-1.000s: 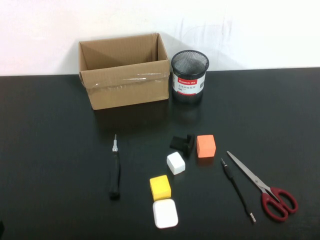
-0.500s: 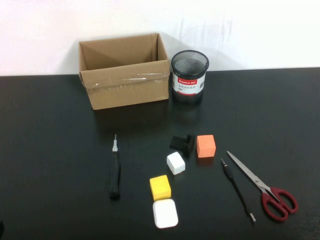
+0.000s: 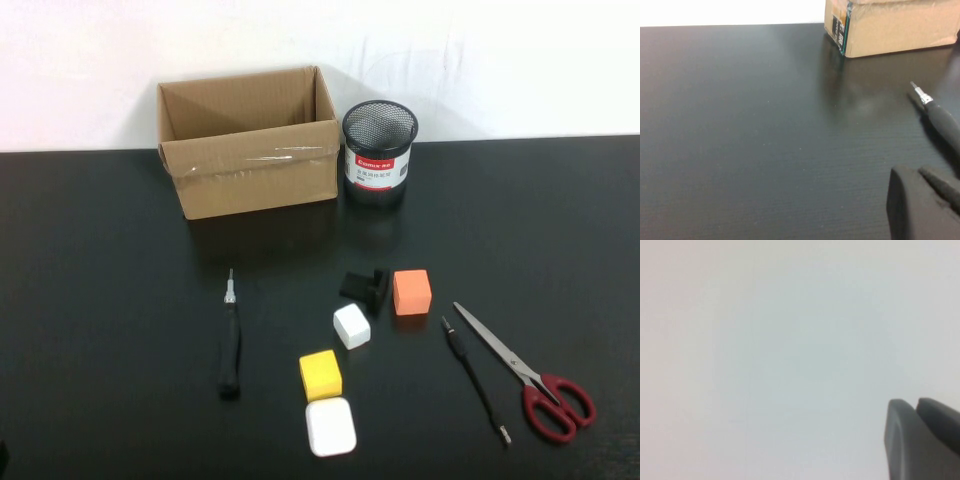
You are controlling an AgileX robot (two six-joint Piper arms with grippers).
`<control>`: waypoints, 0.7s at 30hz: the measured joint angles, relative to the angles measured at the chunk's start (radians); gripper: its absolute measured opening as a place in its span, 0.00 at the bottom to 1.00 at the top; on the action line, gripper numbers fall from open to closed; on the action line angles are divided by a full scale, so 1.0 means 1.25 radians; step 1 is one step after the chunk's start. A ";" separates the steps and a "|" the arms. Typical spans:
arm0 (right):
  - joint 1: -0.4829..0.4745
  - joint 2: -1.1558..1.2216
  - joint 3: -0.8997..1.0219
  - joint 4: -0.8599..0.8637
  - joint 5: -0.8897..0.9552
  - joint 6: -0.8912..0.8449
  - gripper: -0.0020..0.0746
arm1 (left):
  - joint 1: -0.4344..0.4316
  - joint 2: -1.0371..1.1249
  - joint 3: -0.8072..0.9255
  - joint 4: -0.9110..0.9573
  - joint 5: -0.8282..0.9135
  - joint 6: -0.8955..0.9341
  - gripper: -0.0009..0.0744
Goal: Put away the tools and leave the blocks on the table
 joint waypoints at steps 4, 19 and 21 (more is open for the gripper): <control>0.000 0.000 0.000 0.000 0.000 0.000 0.02 | 0.000 0.000 0.000 0.000 0.000 0.000 0.01; 0.000 -0.001 -0.179 0.315 -0.184 0.091 0.02 | 0.000 0.000 0.000 0.000 0.000 0.000 0.01; 0.000 0.011 -0.299 0.367 -0.079 0.052 0.02 | 0.000 0.000 0.000 0.000 0.000 0.000 0.01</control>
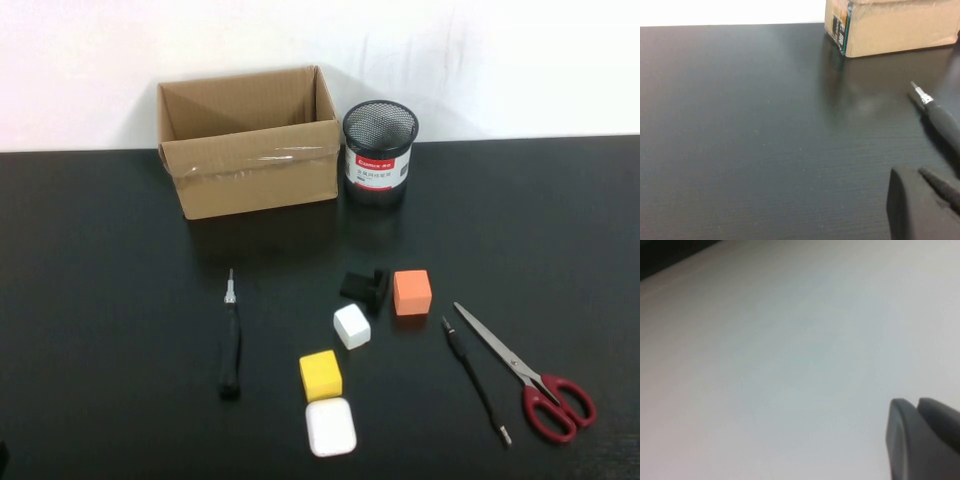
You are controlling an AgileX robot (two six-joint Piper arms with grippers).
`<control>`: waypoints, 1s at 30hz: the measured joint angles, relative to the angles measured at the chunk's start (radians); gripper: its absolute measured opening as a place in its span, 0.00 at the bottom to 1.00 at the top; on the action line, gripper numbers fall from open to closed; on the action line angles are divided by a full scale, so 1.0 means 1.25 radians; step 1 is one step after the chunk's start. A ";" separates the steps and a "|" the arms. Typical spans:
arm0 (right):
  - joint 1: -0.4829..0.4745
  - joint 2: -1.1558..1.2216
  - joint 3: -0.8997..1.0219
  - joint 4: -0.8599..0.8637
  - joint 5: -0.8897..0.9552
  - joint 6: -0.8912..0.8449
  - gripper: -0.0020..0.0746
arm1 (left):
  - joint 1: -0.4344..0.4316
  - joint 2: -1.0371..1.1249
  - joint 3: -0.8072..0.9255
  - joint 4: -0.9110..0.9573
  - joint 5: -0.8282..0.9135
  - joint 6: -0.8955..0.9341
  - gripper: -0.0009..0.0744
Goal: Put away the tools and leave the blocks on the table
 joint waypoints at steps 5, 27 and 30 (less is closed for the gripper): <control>0.000 0.147 -0.290 -0.003 0.323 -0.096 0.02 | 0.000 0.000 0.000 0.000 0.000 0.000 0.01; -0.001 0.886 -0.537 0.140 1.185 -0.333 0.02 | 0.000 0.000 0.000 0.000 0.000 0.000 0.01; 0.012 0.963 -0.537 0.184 1.237 -0.446 0.03 | 0.000 0.000 0.000 0.000 0.000 0.000 0.01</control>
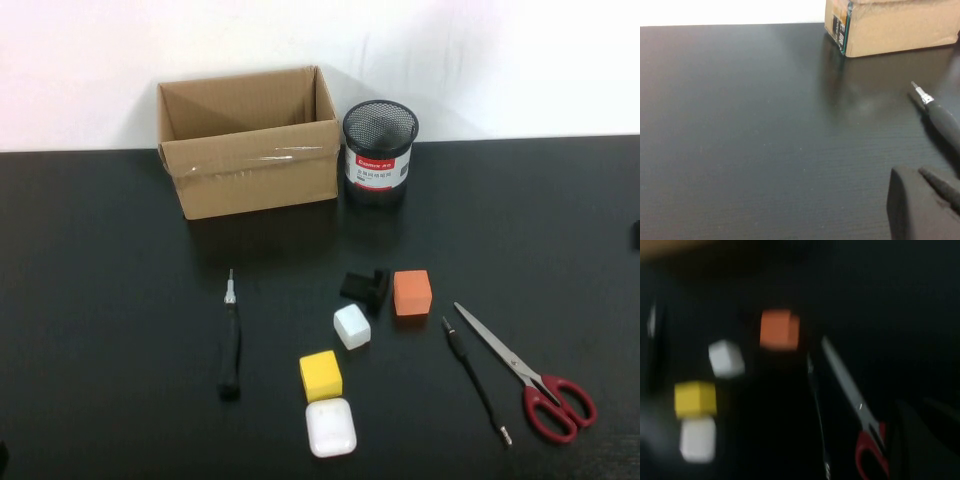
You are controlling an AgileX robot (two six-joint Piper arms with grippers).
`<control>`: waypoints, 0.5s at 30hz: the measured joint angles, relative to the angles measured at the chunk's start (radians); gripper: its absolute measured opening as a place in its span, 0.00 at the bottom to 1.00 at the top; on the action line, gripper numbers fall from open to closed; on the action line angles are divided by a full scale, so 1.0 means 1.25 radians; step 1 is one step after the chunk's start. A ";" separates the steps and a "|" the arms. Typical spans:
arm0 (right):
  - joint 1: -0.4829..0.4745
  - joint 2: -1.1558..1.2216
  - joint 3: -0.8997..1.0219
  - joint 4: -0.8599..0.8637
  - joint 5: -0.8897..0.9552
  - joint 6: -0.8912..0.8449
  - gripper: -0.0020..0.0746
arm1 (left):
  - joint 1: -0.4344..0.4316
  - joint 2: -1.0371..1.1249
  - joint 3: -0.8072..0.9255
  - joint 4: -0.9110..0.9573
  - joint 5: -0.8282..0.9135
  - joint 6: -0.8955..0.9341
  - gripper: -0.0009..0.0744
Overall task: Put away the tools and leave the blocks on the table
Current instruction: Pick up the scissors from the table
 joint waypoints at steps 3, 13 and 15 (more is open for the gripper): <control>0.051 0.066 0.000 -0.008 0.003 -0.087 0.12 | 0.000 0.000 0.000 0.000 0.000 0.000 0.01; 0.289 0.272 -0.004 -0.241 -0.044 -0.187 0.51 | 0.000 0.000 0.000 0.000 0.000 0.000 0.01; 0.311 0.315 -0.005 -0.272 -0.062 -0.188 0.52 | 0.000 0.000 0.000 0.000 0.000 0.000 0.01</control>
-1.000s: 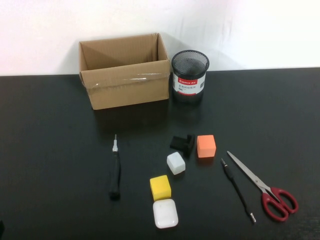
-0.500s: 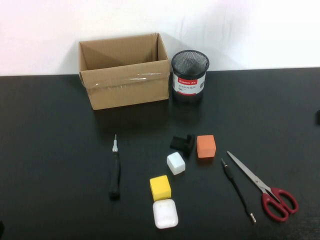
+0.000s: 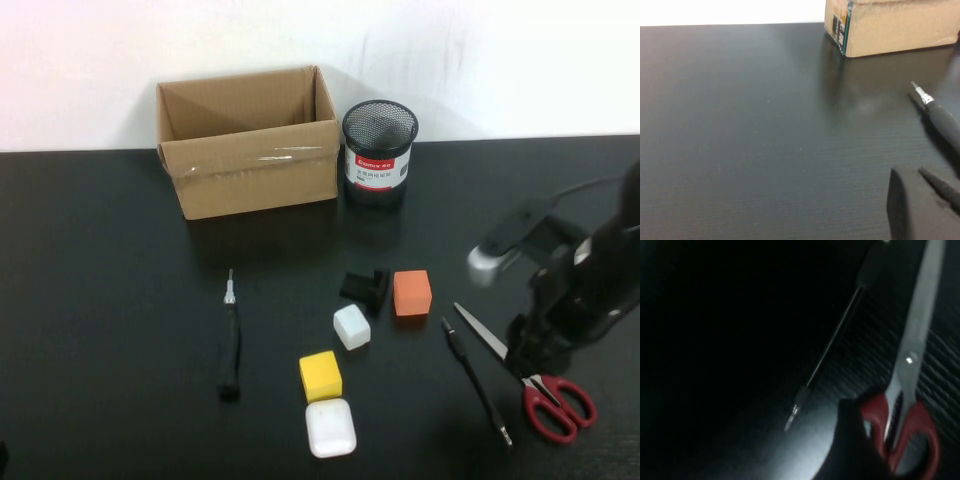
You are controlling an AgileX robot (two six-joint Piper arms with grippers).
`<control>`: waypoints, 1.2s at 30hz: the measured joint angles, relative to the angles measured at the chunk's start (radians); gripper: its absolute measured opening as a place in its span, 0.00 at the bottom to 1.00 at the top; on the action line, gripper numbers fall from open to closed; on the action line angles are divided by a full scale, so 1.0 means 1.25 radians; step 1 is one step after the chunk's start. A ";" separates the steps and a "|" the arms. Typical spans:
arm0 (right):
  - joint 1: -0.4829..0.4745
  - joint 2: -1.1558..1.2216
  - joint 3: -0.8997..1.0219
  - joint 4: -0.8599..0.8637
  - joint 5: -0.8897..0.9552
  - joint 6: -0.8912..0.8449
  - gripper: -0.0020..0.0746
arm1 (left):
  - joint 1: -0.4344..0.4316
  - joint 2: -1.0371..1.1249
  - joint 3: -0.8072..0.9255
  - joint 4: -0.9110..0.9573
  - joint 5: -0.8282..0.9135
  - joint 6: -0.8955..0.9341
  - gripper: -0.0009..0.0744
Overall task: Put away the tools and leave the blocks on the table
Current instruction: Pick up the scissors from the table, then place the Scissors into the box
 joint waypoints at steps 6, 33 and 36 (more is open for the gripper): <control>0.014 0.091 -0.002 -0.051 -0.066 0.029 0.53 | 0.000 0.000 0.000 0.000 0.000 0.000 0.01; 0.017 0.052 -0.148 -0.261 -0.181 0.289 0.11 | 0.000 0.000 0.000 0.000 0.000 0.000 0.01; 0.017 0.033 -0.206 -0.241 -0.255 0.291 0.11 | 0.000 0.000 0.000 0.000 0.000 0.000 0.01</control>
